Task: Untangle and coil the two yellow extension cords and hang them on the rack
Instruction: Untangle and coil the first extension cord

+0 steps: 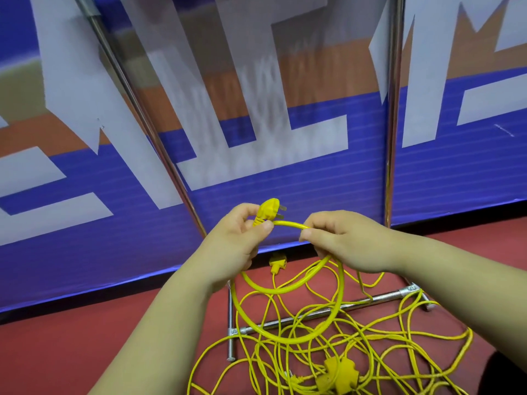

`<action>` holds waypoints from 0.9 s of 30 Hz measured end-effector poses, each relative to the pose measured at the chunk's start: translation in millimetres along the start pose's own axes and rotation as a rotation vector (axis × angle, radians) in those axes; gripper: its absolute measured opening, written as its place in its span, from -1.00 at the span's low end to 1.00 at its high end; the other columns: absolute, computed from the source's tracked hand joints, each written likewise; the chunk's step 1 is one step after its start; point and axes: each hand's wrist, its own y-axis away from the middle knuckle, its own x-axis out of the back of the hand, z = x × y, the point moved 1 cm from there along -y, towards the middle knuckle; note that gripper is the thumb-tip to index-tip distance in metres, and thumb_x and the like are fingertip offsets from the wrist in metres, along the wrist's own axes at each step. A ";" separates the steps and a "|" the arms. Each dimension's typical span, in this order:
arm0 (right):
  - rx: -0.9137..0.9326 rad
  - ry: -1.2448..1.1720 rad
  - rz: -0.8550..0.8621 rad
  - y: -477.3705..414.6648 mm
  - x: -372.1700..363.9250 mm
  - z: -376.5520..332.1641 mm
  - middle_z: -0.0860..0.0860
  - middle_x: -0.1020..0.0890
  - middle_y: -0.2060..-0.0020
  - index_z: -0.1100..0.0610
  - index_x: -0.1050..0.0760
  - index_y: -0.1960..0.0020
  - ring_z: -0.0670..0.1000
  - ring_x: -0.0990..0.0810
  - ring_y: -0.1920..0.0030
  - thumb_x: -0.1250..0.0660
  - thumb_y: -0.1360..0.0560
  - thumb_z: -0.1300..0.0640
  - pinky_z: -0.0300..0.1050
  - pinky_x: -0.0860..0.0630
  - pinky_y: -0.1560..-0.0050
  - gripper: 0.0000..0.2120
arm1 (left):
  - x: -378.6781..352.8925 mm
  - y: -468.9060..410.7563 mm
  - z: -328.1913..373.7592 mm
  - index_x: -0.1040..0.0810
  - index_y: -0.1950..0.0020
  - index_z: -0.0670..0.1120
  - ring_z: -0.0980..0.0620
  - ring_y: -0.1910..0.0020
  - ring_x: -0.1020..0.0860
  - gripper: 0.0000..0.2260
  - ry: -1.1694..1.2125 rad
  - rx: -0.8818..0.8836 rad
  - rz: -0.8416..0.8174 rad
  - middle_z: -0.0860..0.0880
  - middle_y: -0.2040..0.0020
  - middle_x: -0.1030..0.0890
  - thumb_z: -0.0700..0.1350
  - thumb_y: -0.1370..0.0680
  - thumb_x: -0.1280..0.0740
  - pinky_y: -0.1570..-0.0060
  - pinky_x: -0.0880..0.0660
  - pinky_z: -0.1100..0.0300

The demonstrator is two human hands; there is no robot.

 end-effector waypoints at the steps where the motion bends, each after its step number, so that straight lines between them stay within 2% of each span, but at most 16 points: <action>1: 0.002 0.022 0.003 0.6 1.6 0.2 -0.07 -0.60 0.33 -0.01 -0.56 0.11 -0.17 -0.46 0.40 -0.20 -0.65 -0.07 -0.22 -0.41 0.27 -0.74 | -0.6 -0.1 0.5 -0.47 -0.25 -0.10 0.07 0.45 -0.23 -0.74 0.102 0.023 -0.012 0.00 0.34 -0.33 -0.21 -0.57 -0.37 0.47 -0.18 0.20; 2: 0.002 0.020 0.011 1.0 3.8 0.5 -0.05 -0.61 0.33 -0.02 -0.56 0.10 -0.17 -0.48 0.40 -0.19 -0.66 -0.05 -0.22 -0.43 0.28 -0.75 | -0.1 -0.5 0.8 -0.44 -0.24 -0.14 0.06 0.44 -0.28 -0.66 0.221 0.042 -0.026 -0.03 0.30 -0.39 -0.27 -0.49 -0.37 0.47 -0.23 0.21; 4: -0.014 -0.027 0.034 1.0 8.3 0.8 0.01 -0.64 0.30 -0.04 -0.58 0.08 -0.14 -0.52 0.40 -0.18 -0.66 -0.02 -0.11 -0.52 0.25 -0.76 | -1.2 -0.2 1.0 -0.43 -0.20 -0.18 0.02 0.39 -0.39 -0.64 0.345 0.036 -0.043 -0.11 0.22 -0.50 -0.31 -0.41 -0.30 0.44 -0.34 0.19; 7: -0.068 -0.077 0.029 -0.7 10.1 5.1 0.04 -0.66 0.28 -0.01 -0.59 0.03 -0.10 -0.56 0.38 -0.22 -0.65 -0.02 0.03 -0.58 0.15 -0.80 | -6.1 1.8 1.3 -0.46 -0.18 -0.19 0.06 0.41 -0.40 -0.82 0.265 0.000 0.002 -0.09 0.15 -0.58 -0.33 -0.59 -0.28 0.47 -0.36 0.23; 9: -0.085 -0.127 0.037 0.0 9.4 6.7 0.02 -0.66 0.19 -0.03 -0.55 -0.10 -0.12 -0.59 0.38 -0.31 -0.60 -0.05 -0.02 -0.61 0.17 -0.85 | -7.1 1.6 2.4 -0.46 -0.21 -0.22 0.10 0.45 -0.33 -0.85 0.240 -0.016 0.042 -0.06 0.17 -0.59 -0.31 -0.66 -0.20 0.50 -0.29 0.29; 10: -0.088 -0.151 0.055 0.3 9.4 5.9 -0.02 -0.65 0.12 -0.07 -0.50 -0.20 -0.08 -0.62 0.34 -0.35 -0.57 -0.08 -0.05 -0.61 0.16 -0.77 | -7.2 1.3 4.0 -0.46 -0.23 -0.24 0.11 0.47 -0.30 -0.85 0.243 -0.020 0.054 -0.05 0.19 -0.58 -0.31 -0.67 -0.19 0.52 -0.26 0.30; 12: -0.076 -0.183 0.119 -1.3 11.1 4.7 -0.11 -0.59 -0.07 -0.15 -0.37 -0.38 0.09 -0.66 0.15 -0.39 -0.53 -0.11 0.02 -0.59 0.00 -0.54 | -9.2 1.3 6.9 -0.45 -0.22 -0.25 0.12 0.51 -0.26 -0.85 0.231 -0.026 0.056 -0.05 0.24 -0.57 -0.31 -0.66 -0.19 0.54 -0.22 0.31; 14: -0.041 -0.227 0.156 -4.1 12.3 -0.8 -0.16 -0.54 -0.19 -0.20 -0.32 -0.46 0.13 -0.66 0.01 -0.39 -0.53 -0.11 0.05 -0.57 -0.12 -0.47 | -13.8 1.6 8.5 -0.45 -0.20 -0.24 0.12 0.53 -0.24 -0.87 0.196 -0.018 0.023 -0.06 0.25 -0.57 -0.31 -0.66 -0.21 0.54 -0.21 0.30; 16: -0.007 -0.294 0.176 -6.7 12.2 -6.0 -0.14 -0.59 -0.20 -0.16 -0.40 -0.44 0.02 -0.67 -0.08 -0.38 -0.55 -0.08 0.00 -0.56 -0.21 -0.53 | -19.1 1.8 8.5 -0.45 -0.16 -0.21 0.11 0.54 -0.24 -0.90 0.151 -0.008 -0.010 -0.07 0.25 -0.60 -0.30 -0.65 -0.23 0.52 -0.23 0.27; 17: -0.003 -0.338 0.185 -6.9 12.8 -8.6 -0.09 -0.64 -0.16 -0.09 -0.46 -0.40 -0.06 -0.67 -0.10 -0.38 -0.57 -0.04 -0.12 -0.56 -0.20 -0.59 | -20.9 1.4 7.8 -0.45 -0.15 -0.20 0.10 0.54 -0.26 -0.91 0.127 -0.009 -0.021 -0.07 0.24 -0.61 -0.29 -0.65 -0.25 0.50 -0.24 0.25; 19: 0.002 -0.449 0.176 -4.6 14.8 -14.0 0.03 -0.71 -0.02 0.09 -0.58 -0.27 -0.17 -0.69 0.00 -0.38 -0.58 0.10 -0.32 -0.56 -0.01 -0.73 | -23.0 0.1 7.4 -0.45 -0.12 -0.19 0.10 0.55 -0.29 -0.93 0.091 -0.013 -0.029 -0.09 0.24 -0.63 -0.27 -0.64 -0.27 0.47 -0.26 0.23; 21: 0.023 -0.423 0.187 -3.1 16.9 -14.0 0.08 -0.72 0.11 0.13 -0.64 -0.08 -0.10 -0.69 0.13 -0.43 -0.54 0.13 -0.20 -0.58 0.08 -0.86 | -23.1 -1.4 5.7 -0.46 -0.12 -0.21 0.10 0.55 -0.31 -0.91 0.079 -0.010 -0.024 -0.10 0.24 -0.64 -0.26 -0.63 -0.30 0.47 -0.27 0.23; 22: 0.031 -0.385 0.187 -2.9 17.7 -12.7 0.10 -0.72 0.12 0.11 -0.66 -0.03 -0.01 -0.68 0.14 -0.46 -0.52 0.12 -0.07 -0.60 0.03 -0.89 | -22.8 -1.5 4.9 -0.47 -0.14 -0.21 0.10 0.55 -0.32 -0.88 0.082 -0.002 -0.026 -0.10 0.25 -0.64 -0.24 -0.62 -0.33 0.47 -0.29 0.24; 23: 0.032 -0.371 0.186 -3.2 18.6 -11.4 0.11 -0.71 0.13 0.11 -0.67 0.01 0.06 -0.68 0.12 -0.48 -0.50 0.11 -0.03 -0.59 -0.02 -0.89 | -22.2 -1.3 3.8 -0.48 -0.15 -0.21 0.10 0.54 -0.34 -0.83 0.090 0.009 -0.035 -0.09 0.26 -0.63 -0.20 -0.60 -0.37 0.47 -0.30 0.25; 25: 0.037 -0.399 0.214 -4.9 21.9 -9.3 0.07 -0.72 0.16 0.11 -0.68 0.03 -0.02 -0.67 0.17 -0.51 -0.48 0.12 -0.15 -0.60 0.03 -0.90 | -20.7 -0.7 1.3 -0.52 -0.15 -0.19 0.09 0.49 -0.39 -0.74 0.125 0.043 -0.073 -0.09 0.27 -0.60 -0.08 -0.53 -0.39 0.46 -0.36 0.26; 27: 0.029 -0.470 0.273 -6.4 26.8 -8.5 0.03 -0.71 0.22 0.10 -0.68 0.04 -0.13 -0.62 0.21 -0.50 -0.48 0.13 -0.26 -0.54 0.13 -0.92 | -18.3 -0.6 -1.8 -0.54 -0.18 -0.18 0.07 0.42 -0.46 -0.71 0.213 0.097 -0.100 -0.10 0.27 -0.57 -0.04 -0.54 -0.40 0.39 -0.49 0.22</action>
